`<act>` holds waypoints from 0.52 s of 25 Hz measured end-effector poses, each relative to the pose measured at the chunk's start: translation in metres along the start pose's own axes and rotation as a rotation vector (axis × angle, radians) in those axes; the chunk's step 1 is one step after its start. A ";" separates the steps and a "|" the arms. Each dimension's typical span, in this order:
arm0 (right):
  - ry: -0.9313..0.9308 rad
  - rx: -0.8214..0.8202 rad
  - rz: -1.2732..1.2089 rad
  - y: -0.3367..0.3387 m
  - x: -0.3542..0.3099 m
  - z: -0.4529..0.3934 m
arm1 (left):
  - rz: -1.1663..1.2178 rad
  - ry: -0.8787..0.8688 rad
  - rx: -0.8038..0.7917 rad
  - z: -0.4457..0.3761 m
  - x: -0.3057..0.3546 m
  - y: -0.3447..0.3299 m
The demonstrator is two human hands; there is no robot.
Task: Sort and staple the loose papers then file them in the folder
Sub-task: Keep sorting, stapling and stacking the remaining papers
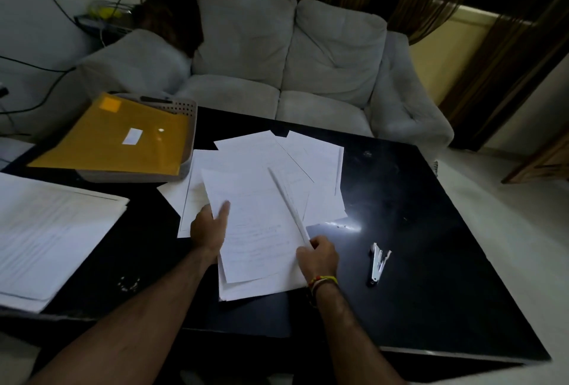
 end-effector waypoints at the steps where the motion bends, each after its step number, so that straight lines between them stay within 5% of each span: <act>1: 0.000 -0.022 -0.006 0.001 0.000 -0.003 | -0.028 -0.037 -0.020 0.001 0.003 0.000; 6: -0.088 -0.129 -0.153 0.012 0.004 -0.020 | 0.187 -0.232 -0.052 0.015 0.027 0.021; 9: 0.116 -0.032 -0.235 0.031 -0.029 -0.024 | 0.344 -0.335 -0.122 0.031 0.053 0.042; 13: 0.226 -0.087 -0.659 0.053 -0.100 -0.022 | 0.466 -0.398 -0.115 0.041 0.085 0.064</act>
Point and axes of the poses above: each hand's wrist, its own z-axis away from the middle knuckle, its own y-axis out of the back of the hand, x = y × z, the point moved 4 cm from there along -z, towards the middle knuckle, and after that the axes turned 15 degrees about x, right-handed, at the moved point
